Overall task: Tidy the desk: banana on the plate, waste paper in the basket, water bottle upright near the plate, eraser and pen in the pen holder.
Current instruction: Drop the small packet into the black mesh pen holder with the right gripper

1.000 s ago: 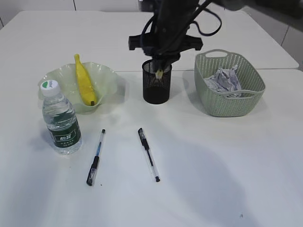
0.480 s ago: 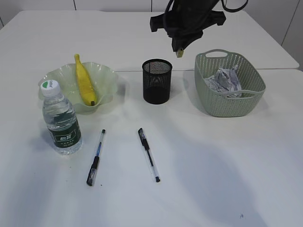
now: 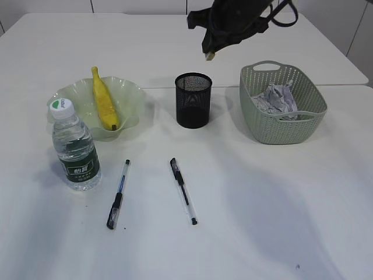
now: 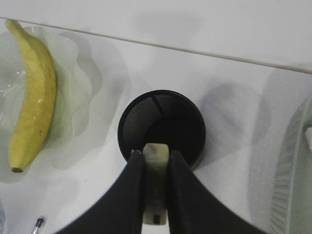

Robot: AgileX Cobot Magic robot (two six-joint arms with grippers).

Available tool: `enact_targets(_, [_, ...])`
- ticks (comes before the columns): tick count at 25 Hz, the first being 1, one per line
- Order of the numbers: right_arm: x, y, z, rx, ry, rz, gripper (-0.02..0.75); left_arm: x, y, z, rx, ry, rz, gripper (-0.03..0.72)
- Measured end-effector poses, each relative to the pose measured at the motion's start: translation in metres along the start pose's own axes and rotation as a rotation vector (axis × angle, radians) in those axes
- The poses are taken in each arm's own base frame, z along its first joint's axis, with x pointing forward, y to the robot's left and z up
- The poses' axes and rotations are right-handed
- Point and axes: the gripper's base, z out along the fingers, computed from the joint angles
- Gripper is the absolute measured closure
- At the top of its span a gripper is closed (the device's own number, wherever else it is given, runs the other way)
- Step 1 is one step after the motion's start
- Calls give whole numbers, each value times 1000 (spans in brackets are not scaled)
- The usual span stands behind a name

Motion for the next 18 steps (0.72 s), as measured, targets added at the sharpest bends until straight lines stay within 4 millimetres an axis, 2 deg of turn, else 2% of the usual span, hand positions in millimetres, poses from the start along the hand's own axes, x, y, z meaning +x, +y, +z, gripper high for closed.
enact_targets(6, [12, -1, 42, -58, 30, -13, 662, 0, 0, 1, 0, 3, 0, 176])
enact_targets(13, [19, -3, 68, -88, 18, 15, 662, 0, 1, 5, -3, 17, -2, 176])
enact_targets(18, [18, -4, 72, -88, -9, 21, 662, 0, 1, 5, -3, 17, -2, 176])
